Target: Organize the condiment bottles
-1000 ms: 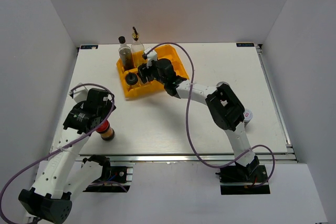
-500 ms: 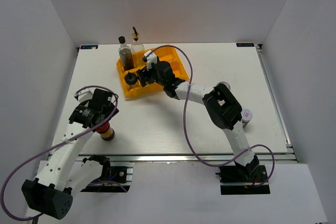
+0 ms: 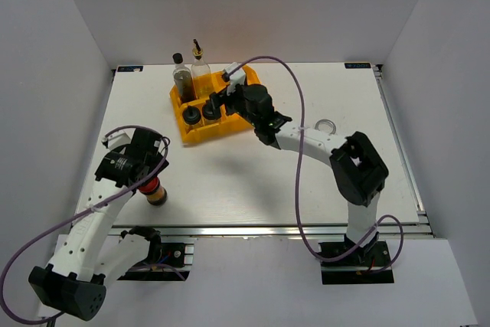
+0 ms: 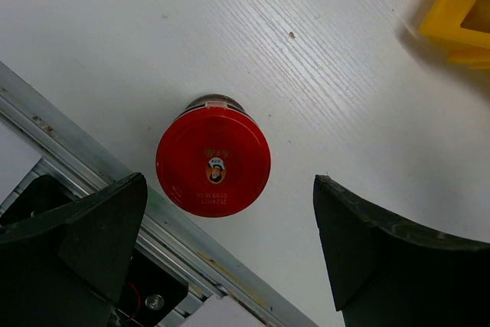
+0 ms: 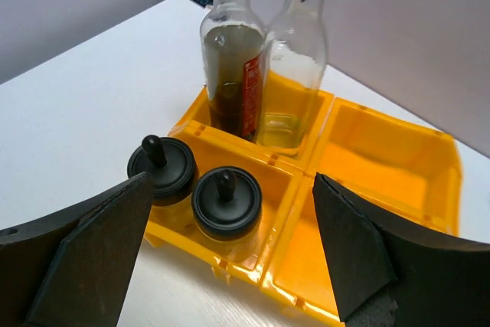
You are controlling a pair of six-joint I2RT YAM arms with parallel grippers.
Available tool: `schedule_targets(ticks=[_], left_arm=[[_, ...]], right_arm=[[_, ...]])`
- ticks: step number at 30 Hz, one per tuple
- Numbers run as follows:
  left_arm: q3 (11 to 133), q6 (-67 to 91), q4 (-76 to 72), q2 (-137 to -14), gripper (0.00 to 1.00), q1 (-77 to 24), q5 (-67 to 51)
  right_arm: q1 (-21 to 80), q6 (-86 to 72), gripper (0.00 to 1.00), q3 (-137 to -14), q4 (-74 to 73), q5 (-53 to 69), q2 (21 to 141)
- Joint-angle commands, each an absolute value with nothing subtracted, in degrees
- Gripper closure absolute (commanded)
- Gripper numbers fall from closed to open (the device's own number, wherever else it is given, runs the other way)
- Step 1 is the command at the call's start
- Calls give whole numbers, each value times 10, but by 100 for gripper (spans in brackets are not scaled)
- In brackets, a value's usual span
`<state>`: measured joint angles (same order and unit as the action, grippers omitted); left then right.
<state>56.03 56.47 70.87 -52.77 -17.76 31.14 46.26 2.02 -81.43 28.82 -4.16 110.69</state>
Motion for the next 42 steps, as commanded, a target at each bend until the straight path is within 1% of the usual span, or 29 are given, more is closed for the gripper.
schedule_targets(ticks=[1, 3, 4, 7, 8, 10, 14, 18, 21, 25, 28, 29, 32, 33, 35, 36, 39, 40, 41, 42], left_arm=[[574, 579, 738, -512, 2, -178, 333], [555, 579, 736, -511, 2, -178, 324], [547, 580, 728, -510, 2, -178, 323], [520, 576, 698, -513, 2, -178, 317], [516, 574, 689, -515, 2, -178, 316], [503, 565, 660, -522, 2, -178, 308], [485, 570, 661, -555, 2, -178, 319], [483, 578, 649, -574, 2, -176, 329], [476, 579, 628, -575, 2, -176, 339], [472, 585, 614, -585, 2, -171, 350], [468, 585, 613, -596, 7, -163, 348], [468, 586, 616, -601, 7, -163, 348], [467, 581, 611, -620, 16, -157, 337], [464, 579, 608, -623, 25, -155, 331], [461, 573, 598, -629, 38, -152, 322], [459, 573, 592, -630, 54, -151, 316], [463, 569, 588, -626, 74, -151, 309], [466, 567, 589, -623, 88, -151, 309], [469, 565, 589, -619, 96, -151, 308], [473, 549, 584, -615, 100, -151, 300]], right_arm=[[465, 15, 11, -760, 334, -85, 1052], [465, 7, 11, -724, 348, -113, 1007], [465, 6, 11, -679, 358, -132, 992], [465, 4, 11, -608, 388, -169, 929], [465, 3, 11, -565, 391, -179, 899], [464, -25, 11, -525, 391, -198, 868], [464, -50, 11, -427, 367, -260, 784], [464, -78, 11, -363, 357, -264, 716], [464, -85, 11, -338, 348, -259, 677], [464, -78, 11, -324, 327, -282, 630], [463, -71, 11, -309, 316, -303, 599], [464, -71, 11, -304, 313, -310, 591], [462, -67, 11, -286, 310, -337, 559], [462, -65, 11, -281, 310, -341, 552], [460, -63, 11, -272, 309, -351, 533], [459, -62, 11, -268, 309, -352, 527], [457, -61, 11, -260, 311, -357, 510], [456, -61, 11, -260, 311, -359, 505], [457, -62, 11, -259, 311, -359, 504], [457, -62, 11, -258, 311, -358, 503]])
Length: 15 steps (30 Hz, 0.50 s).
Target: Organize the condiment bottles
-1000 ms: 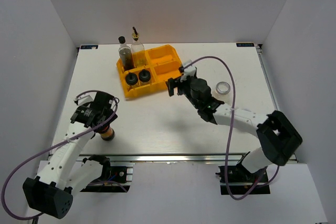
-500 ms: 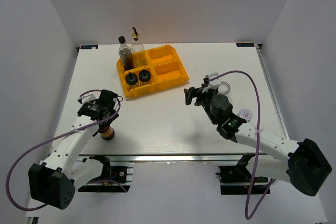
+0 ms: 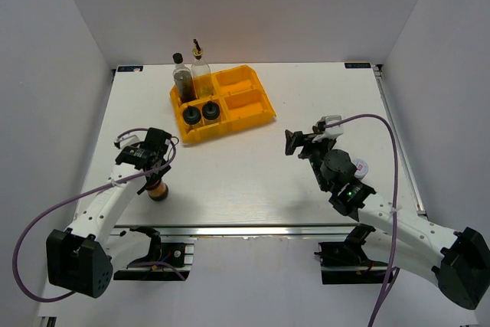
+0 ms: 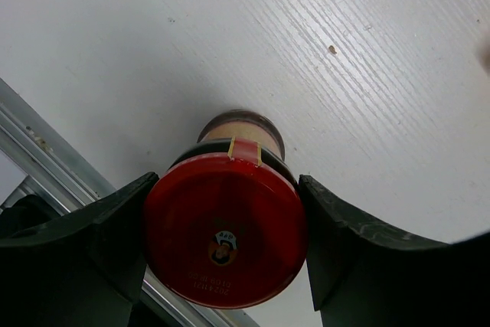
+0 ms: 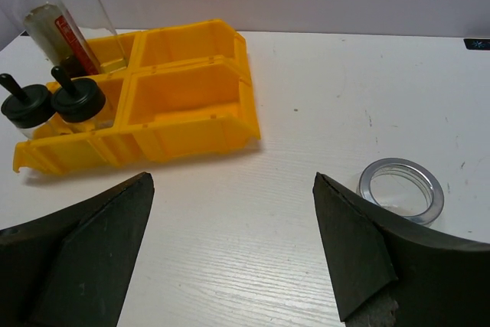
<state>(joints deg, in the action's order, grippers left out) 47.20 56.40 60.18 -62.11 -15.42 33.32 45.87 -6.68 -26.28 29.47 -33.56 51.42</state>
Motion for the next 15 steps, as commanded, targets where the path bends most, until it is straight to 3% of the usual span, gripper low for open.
schedule_targets(ticks=[1, 8, 15], left_arm=[[482, 534, 575, -611, 100, -152, 292], [559, 433, 478, -588, 100, -152, 186], [662, 382, 432, -643, 100, -198, 122]], right_arm=[[457, -61, 11, -258, 311, -358, 501], [456, -62, 12, -251, 316, -339, 501], [456, -47, 16, -242, 325, -346, 486]])
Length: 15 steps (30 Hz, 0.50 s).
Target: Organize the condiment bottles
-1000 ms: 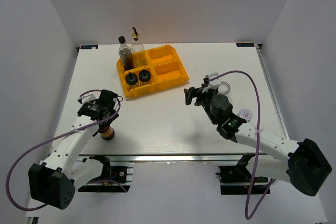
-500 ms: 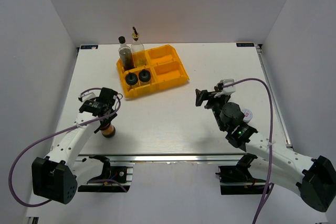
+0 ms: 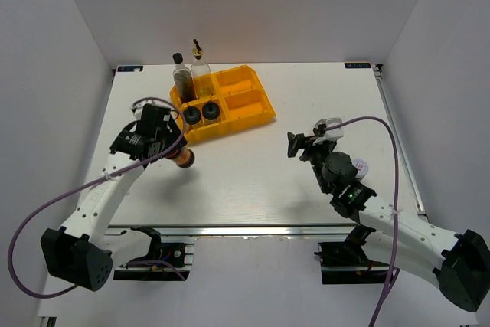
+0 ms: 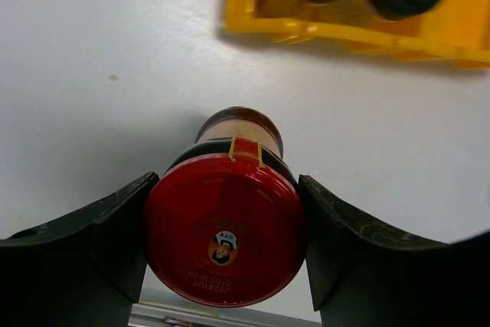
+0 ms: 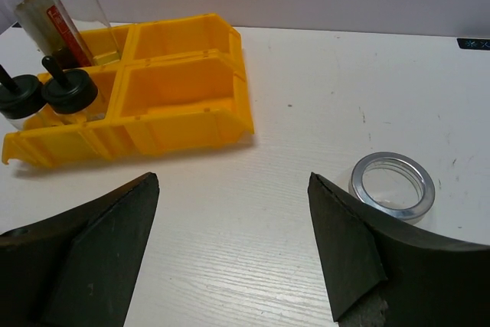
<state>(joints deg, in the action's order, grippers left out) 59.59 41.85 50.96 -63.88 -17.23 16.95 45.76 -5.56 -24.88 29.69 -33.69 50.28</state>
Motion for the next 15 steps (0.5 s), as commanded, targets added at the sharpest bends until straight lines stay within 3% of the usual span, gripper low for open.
schedule_targets(ticks=[1, 8, 15], left_arm=[[677, 372, 429, -659, 100, -208, 122], [844, 309, 389, -791, 100, -311, 120], [1078, 250, 357, -1002, 100, -323, 138]], right_arm=[[454, -42, 17, -239, 329, -346, 479], [444, -40, 17, -223, 341, -349, 453], [418, -49, 17, -216, 341, -354, 453]])
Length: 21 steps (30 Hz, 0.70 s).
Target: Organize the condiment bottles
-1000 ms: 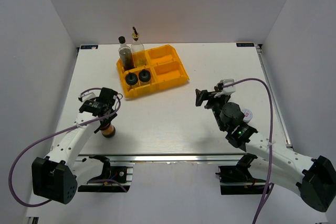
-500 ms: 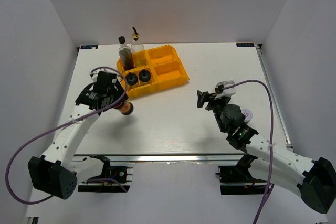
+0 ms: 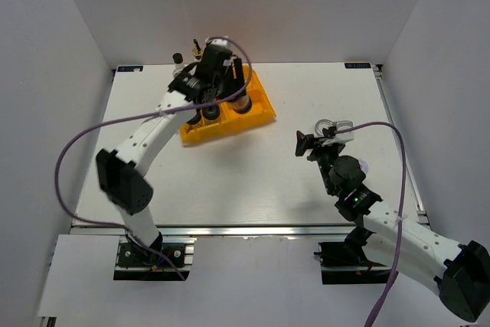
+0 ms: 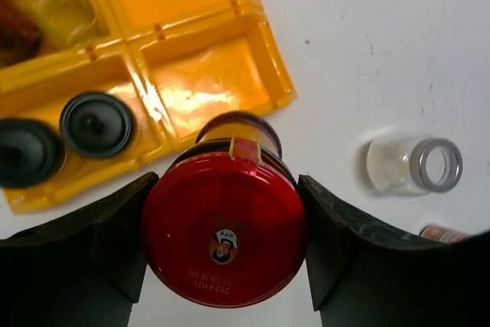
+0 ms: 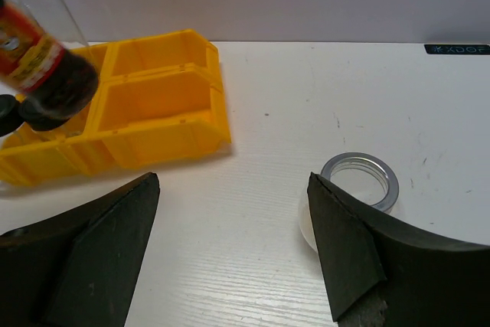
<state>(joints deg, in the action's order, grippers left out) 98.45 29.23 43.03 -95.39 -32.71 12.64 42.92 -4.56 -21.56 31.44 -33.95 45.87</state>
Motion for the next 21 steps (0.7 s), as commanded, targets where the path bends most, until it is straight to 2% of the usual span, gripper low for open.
schedule_targets(ticks=[1, 4, 5, 8, 21], left_arm=[[1148, 242, 361, -1032, 100, -323, 148], [1256, 211, 370, -1143, 100, -323, 172], [1327, 207, 373, -1169, 100, -323, 184], [1403, 191, 347, -1246, 100, -323, 233], [1378, 173, 225, -1295, 100, -305, 305]], right_arm=[[415, -56, 17, -214, 340, -354, 450], [401, -69, 17, -208, 341, -338, 444], [398, -72, 17, -207, 343, -331, 443], [390, -80, 17, -207, 342, -319, 447], [383, -85, 17, -204, 345, -308, 457]])
